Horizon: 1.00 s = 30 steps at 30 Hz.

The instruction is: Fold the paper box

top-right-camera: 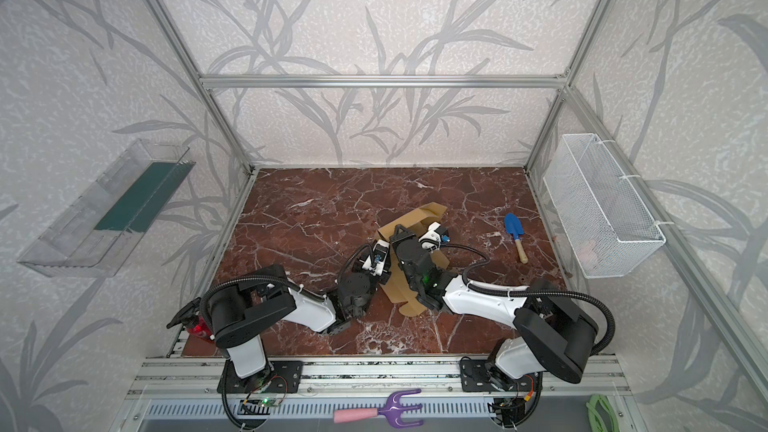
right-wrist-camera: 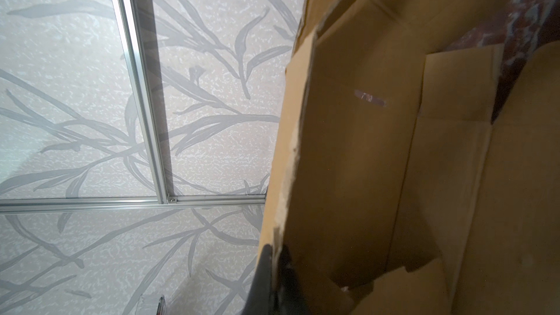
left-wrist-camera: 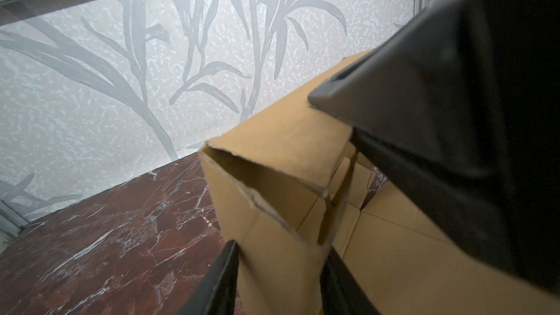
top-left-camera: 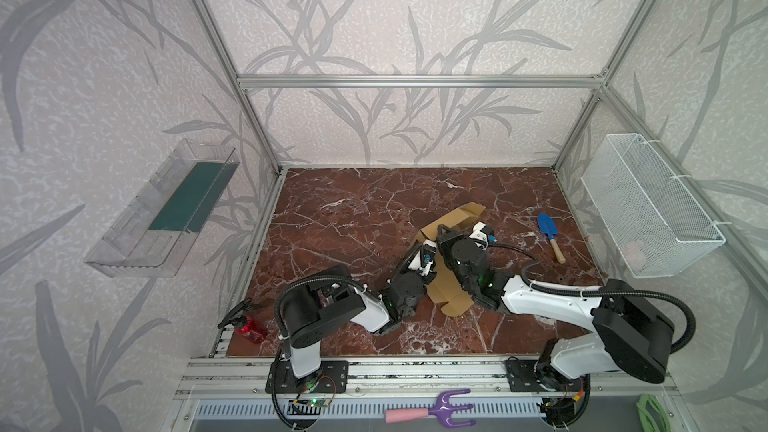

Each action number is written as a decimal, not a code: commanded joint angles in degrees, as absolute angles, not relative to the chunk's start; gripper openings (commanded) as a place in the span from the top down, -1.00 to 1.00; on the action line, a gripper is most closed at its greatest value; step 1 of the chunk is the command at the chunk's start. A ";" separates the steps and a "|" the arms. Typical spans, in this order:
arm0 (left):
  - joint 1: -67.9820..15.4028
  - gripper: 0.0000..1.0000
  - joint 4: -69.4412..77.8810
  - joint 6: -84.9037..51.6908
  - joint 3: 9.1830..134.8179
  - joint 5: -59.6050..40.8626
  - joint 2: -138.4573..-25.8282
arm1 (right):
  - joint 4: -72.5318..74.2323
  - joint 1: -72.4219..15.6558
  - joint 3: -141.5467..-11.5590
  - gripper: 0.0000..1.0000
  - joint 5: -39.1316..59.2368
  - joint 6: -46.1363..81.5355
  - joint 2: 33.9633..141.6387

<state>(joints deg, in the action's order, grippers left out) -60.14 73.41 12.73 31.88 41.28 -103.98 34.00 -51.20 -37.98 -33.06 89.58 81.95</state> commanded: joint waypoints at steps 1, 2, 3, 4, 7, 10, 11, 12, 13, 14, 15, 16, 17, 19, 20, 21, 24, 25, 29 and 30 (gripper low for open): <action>-60.04 0.13 80.90 14.56 33.32 44.42 -103.52 | 27.17 -53.30 -38.47 1.00 -30.69 89.15 82.71; -60.16 0.13 80.91 14.84 33.32 44.89 -103.53 | 27.16 -53.37 -38.51 1.00 -30.67 89.14 82.71; -60.21 0.13 80.97 14.94 33.31 45.34 -103.51 | 27.24 -53.46 -38.41 1.00 -30.76 89.12 82.71; -60.25 0.12 80.99 15.11 33.35 45.73 -103.45 | 27.25 -53.52 -38.46 1.00 -30.76 89.06 82.71; -60.38 0.14 80.99 15.72 33.13 46.93 -103.15 | 27.33 -53.61 -38.53 1.00 -30.63 89.03 82.79; -60.37 0.14 81.06 16.52 33.14 48.21 -103.04 | 27.42 -53.77 -38.58 1.00 -30.50 89.09 82.97; -60.34 0.15 81.17 16.61 33.13 48.50 -103.04 | 27.50 -53.79 -38.68 1.00 -30.37 89.08 83.05; -60.30 0.14 81.19 16.76 33.12 48.62 -103.02 | 27.51 -53.83 -38.73 1.00 -30.24 89.03 83.16; -60.38 0.15 81.14 16.87 33.05 48.80 -103.01 | 27.59 -53.87 -38.82 1.00 -30.15 89.03 83.22; -60.38 0.15 81.15 16.79 33.05 49.02 -102.88 | 27.60 -53.96 -38.78 1.00 -30.06 89.05 83.32; -60.38 0.15 81.15 16.79 33.04 49.12 -102.78 | 27.75 -54.05 -38.78 1.00 -29.97 89.03 83.32; -60.31 0.16 81.15 16.79 32.96 49.24 -102.67 | 27.82 -54.00 -38.79 1.00 -29.97 89.06 83.41; -60.38 0.16 81.12 16.79 32.88 49.24 -102.56 | 27.86 -54.13 -38.78 1.00 -29.98 89.04 83.32; -60.38 0.16 81.20 16.88 32.62 49.67 -102.24 | 27.80 -54.07 -38.82 1.00 -30.05 89.04 83.16; -60.31 0.16 81.13 16.88 32.39 49.89 -102.03 | 27.60 -54.14 -38.78 1.00 -30.14 88.86 82.99; -60.36 0.16 81.16 16.87 32.17 50.19 -101.87 | 27.36 -54.14 -38.83 0.98 -30.22 88.71 82.89; -60.31 0.17 81.16 16.62 31.60 51.26 -101.39 | 27.24 -54.09 -38.80 0.91 -30.24 88.36 82.79; -60.38 0.17 81.16 16.57 31.42 51.47 -101.26 | 27.20 -54.12 -38.82 0.88 -30.19 88.35 82.79; -60.25 0.17 81.14 15.53 30.98 52.33 -100.68 | 27.59 -54.14 -38.93 0.77 -29.80 88.02 83.31; -60.22 0.17 81.15 15.29 30.86 52.45 -100.61 | 27.75 -54.12 -38.99 0.75 -29.80 87.88 83.32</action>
